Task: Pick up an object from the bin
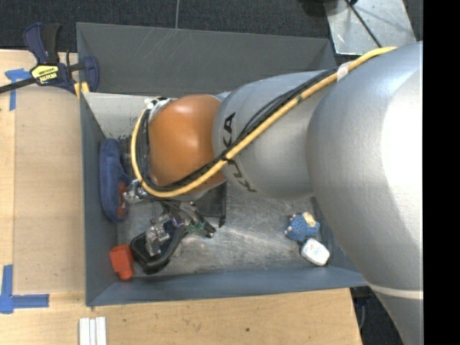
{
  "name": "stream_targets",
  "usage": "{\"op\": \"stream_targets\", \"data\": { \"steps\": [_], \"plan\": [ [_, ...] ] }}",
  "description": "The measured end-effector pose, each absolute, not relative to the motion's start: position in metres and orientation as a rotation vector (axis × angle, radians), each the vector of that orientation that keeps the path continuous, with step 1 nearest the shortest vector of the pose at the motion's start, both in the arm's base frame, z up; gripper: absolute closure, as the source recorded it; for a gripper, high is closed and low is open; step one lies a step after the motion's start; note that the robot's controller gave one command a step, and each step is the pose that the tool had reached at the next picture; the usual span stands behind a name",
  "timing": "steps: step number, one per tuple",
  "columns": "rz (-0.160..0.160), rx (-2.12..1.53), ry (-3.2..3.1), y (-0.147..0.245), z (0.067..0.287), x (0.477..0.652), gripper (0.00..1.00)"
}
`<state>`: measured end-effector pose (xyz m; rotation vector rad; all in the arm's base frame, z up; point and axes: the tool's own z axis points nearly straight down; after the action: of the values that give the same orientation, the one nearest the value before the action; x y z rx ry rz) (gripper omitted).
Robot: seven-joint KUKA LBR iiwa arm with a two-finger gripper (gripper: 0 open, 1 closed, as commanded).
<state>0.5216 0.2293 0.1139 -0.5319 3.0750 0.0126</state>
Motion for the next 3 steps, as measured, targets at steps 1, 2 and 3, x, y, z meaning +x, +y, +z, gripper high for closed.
{"op": "stream_targets", "data": {
  "steps": [1,2,3],
  "plan": [
    [0.014,-0.552,3.07,0.2295,0.114,0.5219,0.0],
    [0.013,-0.577,3.067,0.2295,0.114,0.5216,0.0],
    [0.013,-0.626,3.058,0.2299,0.1122,0.5214,0.0]
  ]
}}
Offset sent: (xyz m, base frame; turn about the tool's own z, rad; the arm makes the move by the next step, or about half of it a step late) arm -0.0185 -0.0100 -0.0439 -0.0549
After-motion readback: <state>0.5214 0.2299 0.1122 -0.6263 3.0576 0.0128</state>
